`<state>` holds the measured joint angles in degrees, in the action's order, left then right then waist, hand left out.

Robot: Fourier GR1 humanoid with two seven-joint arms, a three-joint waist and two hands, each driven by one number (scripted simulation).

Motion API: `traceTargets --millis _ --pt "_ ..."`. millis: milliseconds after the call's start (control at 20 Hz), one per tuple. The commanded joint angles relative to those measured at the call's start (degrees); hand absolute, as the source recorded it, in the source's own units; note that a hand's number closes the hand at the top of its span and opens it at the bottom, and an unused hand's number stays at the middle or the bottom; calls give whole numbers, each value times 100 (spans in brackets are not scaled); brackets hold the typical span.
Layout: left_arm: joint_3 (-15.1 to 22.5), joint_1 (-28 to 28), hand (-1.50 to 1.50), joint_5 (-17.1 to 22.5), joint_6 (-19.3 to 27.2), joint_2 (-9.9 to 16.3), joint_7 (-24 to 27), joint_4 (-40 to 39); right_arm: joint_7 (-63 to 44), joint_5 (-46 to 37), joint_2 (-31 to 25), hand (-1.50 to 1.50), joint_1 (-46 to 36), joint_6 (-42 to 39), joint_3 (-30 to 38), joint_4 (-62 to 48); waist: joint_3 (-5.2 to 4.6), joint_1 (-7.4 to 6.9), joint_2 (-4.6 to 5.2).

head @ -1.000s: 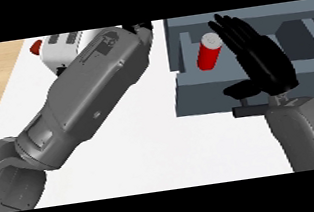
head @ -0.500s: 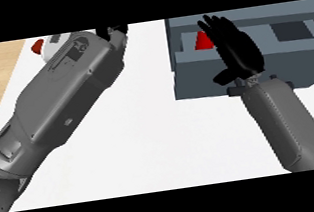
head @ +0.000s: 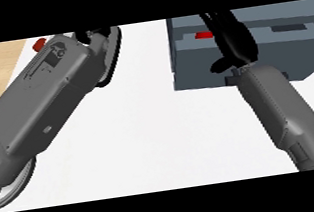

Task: Pick up the can, place it into the drawer and close the drawer

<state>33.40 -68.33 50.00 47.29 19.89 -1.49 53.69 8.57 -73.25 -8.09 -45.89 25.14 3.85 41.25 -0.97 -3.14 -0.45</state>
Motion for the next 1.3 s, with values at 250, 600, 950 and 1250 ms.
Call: traceTargets --millis 250,600,950,1250 --pt "-18 301 -150 -216 242 253 -294 733 -66 -95 -96 -150 -782 1003 456 -1606 107 -127 129" --pt "-150 267 -150 -269 -136 469 -458 627 38 -36 -424 -150 -1579 1264 734 -2270 110 -108 222" --pt "-79 271 -150 -385 39 693 -754 1205 -319 -182 -549 -150 -2116 1280 778 -2669 112 -324 225" --pt "-20 410 -150 -469 246 505 -774 1394 -245 -124 -679 -150 -2435 996 868 -2896 114 -323 246"
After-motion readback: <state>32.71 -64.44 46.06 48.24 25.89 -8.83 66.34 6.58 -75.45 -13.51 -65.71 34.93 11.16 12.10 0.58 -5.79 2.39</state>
